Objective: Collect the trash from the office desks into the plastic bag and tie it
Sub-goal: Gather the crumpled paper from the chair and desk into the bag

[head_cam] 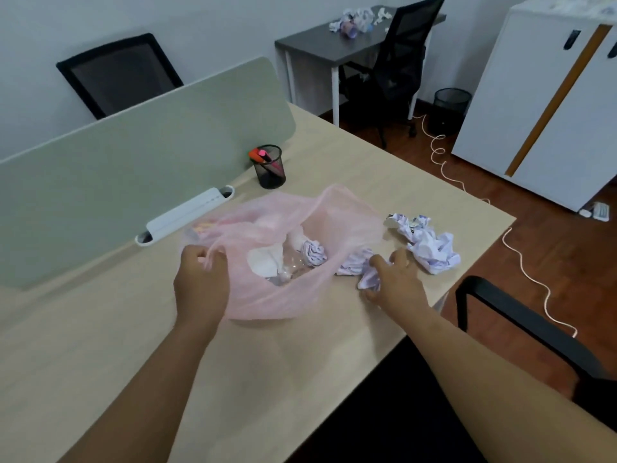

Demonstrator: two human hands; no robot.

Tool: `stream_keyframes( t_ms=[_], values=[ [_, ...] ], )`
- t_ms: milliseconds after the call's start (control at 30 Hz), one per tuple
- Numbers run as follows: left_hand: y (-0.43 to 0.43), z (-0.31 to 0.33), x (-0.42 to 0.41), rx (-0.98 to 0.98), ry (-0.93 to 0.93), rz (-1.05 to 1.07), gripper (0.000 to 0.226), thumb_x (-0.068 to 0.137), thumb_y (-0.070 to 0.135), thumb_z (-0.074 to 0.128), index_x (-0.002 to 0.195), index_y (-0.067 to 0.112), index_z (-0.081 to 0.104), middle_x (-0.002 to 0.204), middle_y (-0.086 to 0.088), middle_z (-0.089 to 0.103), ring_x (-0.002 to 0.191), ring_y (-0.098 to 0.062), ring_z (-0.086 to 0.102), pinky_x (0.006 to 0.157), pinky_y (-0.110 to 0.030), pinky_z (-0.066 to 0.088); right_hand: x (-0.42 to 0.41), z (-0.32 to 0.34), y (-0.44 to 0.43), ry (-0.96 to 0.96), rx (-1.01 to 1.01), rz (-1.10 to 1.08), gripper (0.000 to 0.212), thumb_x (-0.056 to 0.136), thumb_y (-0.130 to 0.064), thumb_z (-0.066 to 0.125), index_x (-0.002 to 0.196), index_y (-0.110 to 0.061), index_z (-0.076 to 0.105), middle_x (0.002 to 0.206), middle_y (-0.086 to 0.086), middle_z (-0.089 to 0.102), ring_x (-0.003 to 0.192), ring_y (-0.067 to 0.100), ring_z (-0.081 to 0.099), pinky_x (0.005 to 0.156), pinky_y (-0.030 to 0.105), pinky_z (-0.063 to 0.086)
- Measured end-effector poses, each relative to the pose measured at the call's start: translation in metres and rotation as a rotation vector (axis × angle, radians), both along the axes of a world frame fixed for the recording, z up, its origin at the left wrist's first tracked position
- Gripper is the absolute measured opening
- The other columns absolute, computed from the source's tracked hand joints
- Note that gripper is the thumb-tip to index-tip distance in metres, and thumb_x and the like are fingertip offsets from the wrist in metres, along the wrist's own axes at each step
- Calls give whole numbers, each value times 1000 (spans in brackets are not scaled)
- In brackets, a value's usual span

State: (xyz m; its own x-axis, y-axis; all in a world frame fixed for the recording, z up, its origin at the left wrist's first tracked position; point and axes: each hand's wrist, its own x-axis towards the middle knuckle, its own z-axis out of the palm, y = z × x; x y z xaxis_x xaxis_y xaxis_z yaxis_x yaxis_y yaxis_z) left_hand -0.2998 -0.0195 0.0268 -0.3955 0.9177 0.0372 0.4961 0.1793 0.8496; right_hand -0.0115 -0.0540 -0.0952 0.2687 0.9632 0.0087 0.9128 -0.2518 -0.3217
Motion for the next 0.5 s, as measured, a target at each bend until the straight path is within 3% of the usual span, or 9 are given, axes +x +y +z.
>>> stream_keyframes(
  t_ms=[133, 233, 300, 400, 500],
  values=[
    [-7, 15, -34, 31, -38, -162, 9, 94, 35, 60, 102, 33, 58, 92, 3, 62, 85, -20, 57, 66, -30, 44, -13, 4, -22, 110, -66, -78, 49, 75, -27, 75, 114, -17, 47, 115, 10, 33, 96, 35, 46, 69, 35, 42],
    [-12, 23, -57, 55, -9, -257, 6, 96, 33, 59, 92, 32, 62, 86, 8, 65, 79, -15, 57, 65, -28, 43, -13, 21, -47, 134, -41, -140, 42, 71, -20, 73, 105, -13, 48, 104, 7, 33, 87, 36, 52, 73, 37, 46],
    [-13, 27, -68, 57, -13, -297, 15, 97, 33, 57, 83, 30, 63, 77, 8, 63, 70, -12, 53, 61, -27, 42, -12, 44, -56, 199, 99, -196, 41, 67, -15, 74, 100, -14, 50, 104, 6, 33, 81, 35, 54, 73, 36, 48],
    [-8, 29, -80, 34, -23, -347, 20, 96, 37, 57, 81, 27, 64, 74, 4, 63, 66, -13, 51, 62, -28, 41, -31, 98, -48, 395, 420, -271, 46, 68, -9, 78, 104, -15, 50, 111, 2, 31, 89, 23, 52, 74, 28, 46],
    [-2, 32, -82, 30, -32, -390, 26, 97, 41, 54, 83, 21, 62, 78, -4, 63, 67, -16, 50, 62, -29, 40, -83, 144, -32, 524, 493, -105, 46, 70, -10, 77, 104, -23, 48, 113, -1, 34, 93, 5, 50, 73, 14, 44]
  ],
)
